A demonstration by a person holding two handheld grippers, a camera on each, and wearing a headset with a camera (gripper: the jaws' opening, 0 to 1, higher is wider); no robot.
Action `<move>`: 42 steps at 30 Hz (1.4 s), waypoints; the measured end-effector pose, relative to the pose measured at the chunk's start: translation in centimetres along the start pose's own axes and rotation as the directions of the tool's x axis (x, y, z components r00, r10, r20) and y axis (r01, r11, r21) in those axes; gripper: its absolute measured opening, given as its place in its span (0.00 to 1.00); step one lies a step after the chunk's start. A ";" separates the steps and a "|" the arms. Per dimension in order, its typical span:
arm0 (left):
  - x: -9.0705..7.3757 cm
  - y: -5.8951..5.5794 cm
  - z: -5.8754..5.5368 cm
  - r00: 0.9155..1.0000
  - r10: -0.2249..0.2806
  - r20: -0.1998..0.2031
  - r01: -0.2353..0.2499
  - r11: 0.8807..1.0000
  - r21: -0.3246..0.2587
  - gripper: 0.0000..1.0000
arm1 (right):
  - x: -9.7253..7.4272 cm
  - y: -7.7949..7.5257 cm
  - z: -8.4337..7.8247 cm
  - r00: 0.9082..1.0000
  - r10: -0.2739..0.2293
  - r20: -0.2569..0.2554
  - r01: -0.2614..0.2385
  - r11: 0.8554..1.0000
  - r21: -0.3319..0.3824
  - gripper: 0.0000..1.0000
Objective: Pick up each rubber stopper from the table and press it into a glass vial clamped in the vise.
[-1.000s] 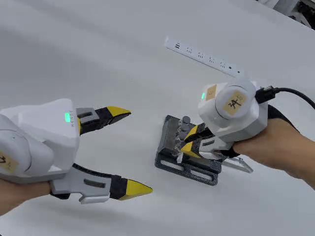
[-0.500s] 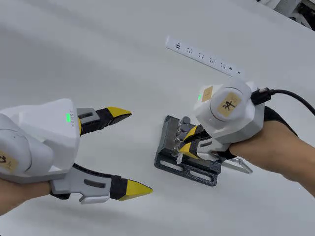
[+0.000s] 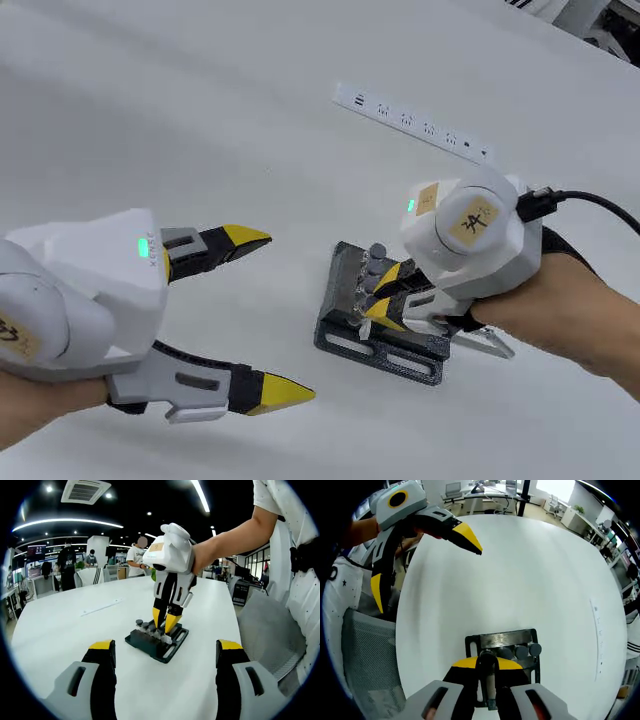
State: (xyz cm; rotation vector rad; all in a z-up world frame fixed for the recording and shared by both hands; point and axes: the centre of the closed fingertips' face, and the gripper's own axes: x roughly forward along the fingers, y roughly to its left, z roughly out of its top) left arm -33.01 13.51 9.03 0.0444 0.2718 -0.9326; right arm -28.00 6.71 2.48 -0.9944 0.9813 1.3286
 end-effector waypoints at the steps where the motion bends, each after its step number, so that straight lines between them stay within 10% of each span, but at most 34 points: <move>1: 0.0 0.0 0.0 1.000 0.000 -0.001 0.000 1.000 0.000 0.81 | 0.0 0.0 0.0 1.000 0.000 0.001 0.000 1.000 0.001 0.07; 42: -0.1 -0.1 -0.3 1.000 0.000 -0.004 0.000 1.000 -0.006 0.81 | -1.0 0.1 0.4 0.997 0.013 0.079 -0.017 0.999 0.049 0.00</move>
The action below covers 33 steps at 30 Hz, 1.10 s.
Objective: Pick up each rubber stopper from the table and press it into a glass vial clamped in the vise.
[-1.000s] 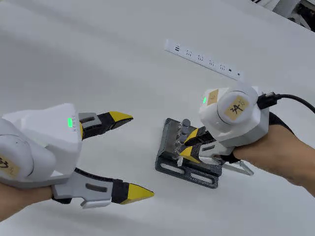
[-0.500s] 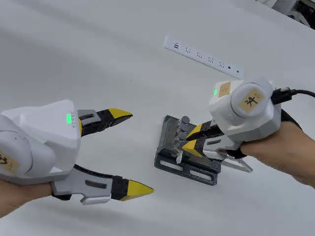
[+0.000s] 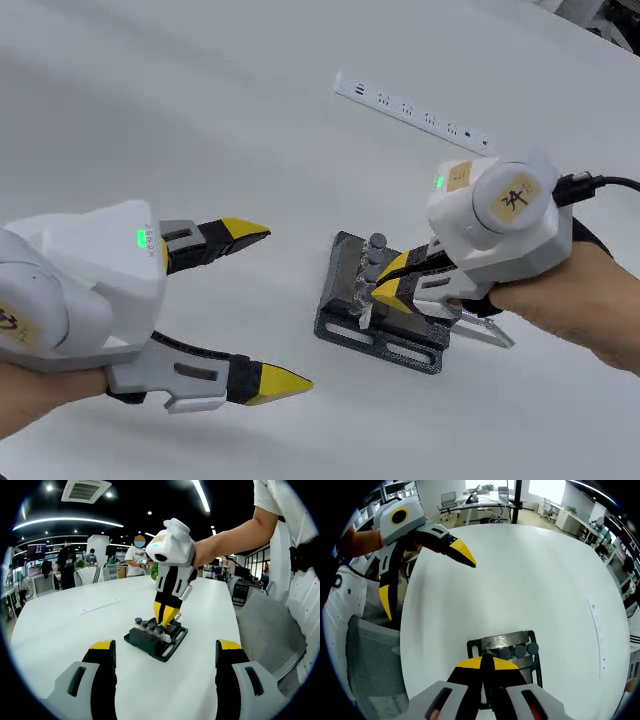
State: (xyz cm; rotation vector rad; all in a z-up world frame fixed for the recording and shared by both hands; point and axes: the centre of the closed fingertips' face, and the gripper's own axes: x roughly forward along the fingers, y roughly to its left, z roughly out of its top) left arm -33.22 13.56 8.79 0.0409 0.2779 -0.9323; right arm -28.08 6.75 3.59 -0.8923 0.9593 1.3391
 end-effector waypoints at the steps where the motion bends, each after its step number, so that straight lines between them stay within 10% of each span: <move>1: 0.0 0.0 0.0 1.000 0.001 0.000 -0.001 1.000 -0.001 0.81 | 0.0 0.0 0.0 1.000 0.001 0.000 -0.001 1.000 0.000 0.00; 33: 0.2 -0.1 0.1 1.000 -0.005 0.009 0.005 1.000 -0.004 0.80 | 0.7 -0.2 -0.2 0.998 0.020 -0.057 -0.022 0.999 -0.031 0.00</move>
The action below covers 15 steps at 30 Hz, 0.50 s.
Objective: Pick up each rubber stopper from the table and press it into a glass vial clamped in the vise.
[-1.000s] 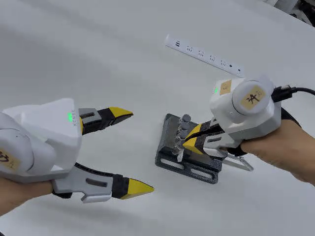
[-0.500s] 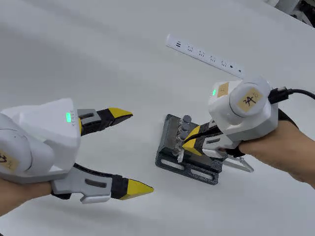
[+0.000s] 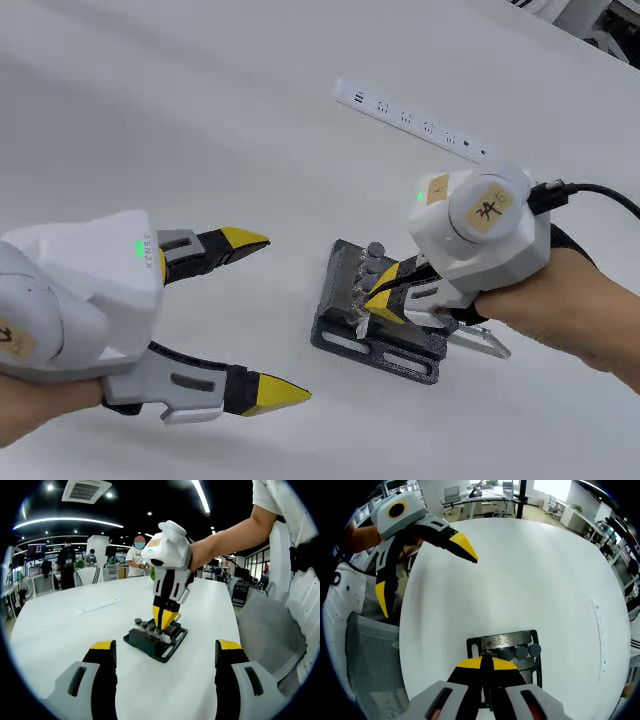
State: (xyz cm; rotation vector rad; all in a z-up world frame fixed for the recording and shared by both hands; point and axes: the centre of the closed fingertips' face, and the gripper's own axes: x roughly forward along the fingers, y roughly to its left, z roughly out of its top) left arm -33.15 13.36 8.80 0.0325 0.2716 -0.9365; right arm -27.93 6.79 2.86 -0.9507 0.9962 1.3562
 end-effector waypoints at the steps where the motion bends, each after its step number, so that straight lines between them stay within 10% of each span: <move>1: 0.0 0.0 0.0 1.000 0.001 0.001 -0.001 1.000 0.000 0.80 | 0.0 0.0 0.0 1.000 0.001 -0.005 -0.001 1.000 -0.001 0.00; 15: 0.2 -0.1 -0.2 1.000 -0.005 -0.002 0.005 1.000 0.001 0.80 | 0.1 0.0 0.1 0.999 0.025 -0.048 -0.026 1.000 -0.004 0.00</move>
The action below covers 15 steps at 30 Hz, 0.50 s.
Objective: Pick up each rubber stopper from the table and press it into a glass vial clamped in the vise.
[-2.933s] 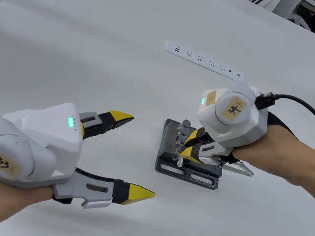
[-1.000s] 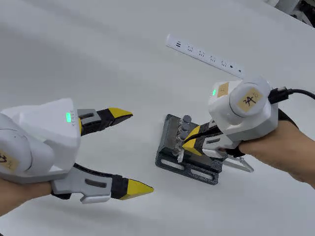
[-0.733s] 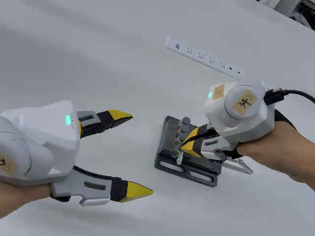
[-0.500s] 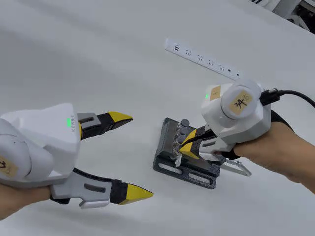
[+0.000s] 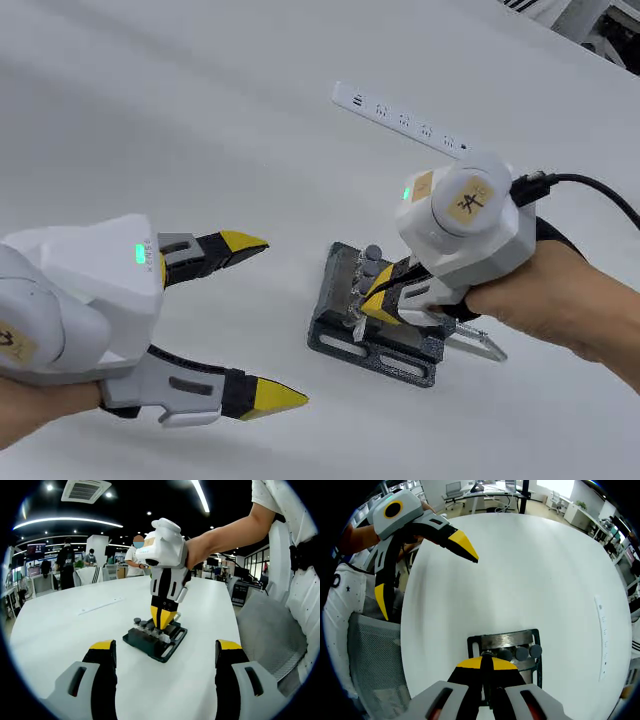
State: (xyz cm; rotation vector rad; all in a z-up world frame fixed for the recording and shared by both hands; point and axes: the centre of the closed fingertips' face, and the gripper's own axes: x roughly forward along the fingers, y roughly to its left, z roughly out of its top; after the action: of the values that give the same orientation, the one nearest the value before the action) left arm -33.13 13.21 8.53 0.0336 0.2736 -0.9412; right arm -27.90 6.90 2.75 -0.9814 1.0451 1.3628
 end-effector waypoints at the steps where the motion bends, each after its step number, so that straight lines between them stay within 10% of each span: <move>1: 0.0 0.0 0.0 1.000 0.000 0.000 0.000 1.000 0.002 0.80 | 0.0 0.0 0.0 1.000 0.001 -0.002 -0.001 1.000 0.000 0.00; 15: 0.3 0.1 -0.4 1.000 -0.005 -0.013 0.005 1.000 0.004 0.82 | 0.2 0.0 0.1 1.000 0.002 -0.030 -0.002 1.000 -0.009 0.00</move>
State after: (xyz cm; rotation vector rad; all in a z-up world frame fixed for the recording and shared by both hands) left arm -32.95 13.04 8.10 0.0427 0.2839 -0.9464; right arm -27.86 7.08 2.59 -1.0105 1.0639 1.3589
